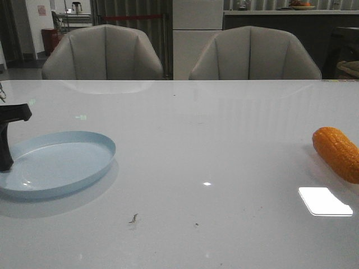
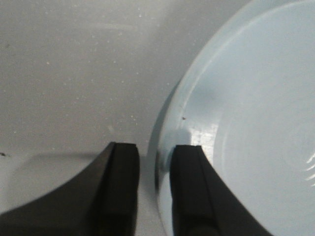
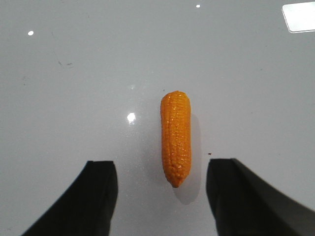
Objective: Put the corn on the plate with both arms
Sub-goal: 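Lower the left gripper to the rim of the light blue plate, then grip the plate rim with the left gripper and lift it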
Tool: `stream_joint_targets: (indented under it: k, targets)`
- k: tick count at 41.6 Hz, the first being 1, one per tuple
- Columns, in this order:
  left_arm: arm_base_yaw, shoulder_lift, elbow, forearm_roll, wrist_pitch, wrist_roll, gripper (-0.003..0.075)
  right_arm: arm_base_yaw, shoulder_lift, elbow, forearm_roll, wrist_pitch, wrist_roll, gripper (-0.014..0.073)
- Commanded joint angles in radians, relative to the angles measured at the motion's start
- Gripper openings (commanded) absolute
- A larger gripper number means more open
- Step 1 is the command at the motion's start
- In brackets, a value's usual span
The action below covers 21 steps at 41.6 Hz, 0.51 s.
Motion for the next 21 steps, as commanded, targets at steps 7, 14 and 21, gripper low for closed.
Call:
stream_joint_targets:
  k: [7,14,21]
  targets:
    - [-0.001,-0.049,-0.03,-0.018,-0.014,-0.005,0.0094,-0.006,-0.004,-0.035,-0.002,-0.067,-0.004,0.0508]
    - [-0.001,-0.051,-0.05,-0.022,-0.002,-0.005,0.0094,-0.006,-0.004,-0.035,-0.002,-0.067,-0.004,0.0508]
    - [-0.001,-0.051,-0.15,-0.088,0.055,-0.005,0.0094,-0.006,-0.004,-0.035,-0.002,-0.067,-0.004,0.0508]
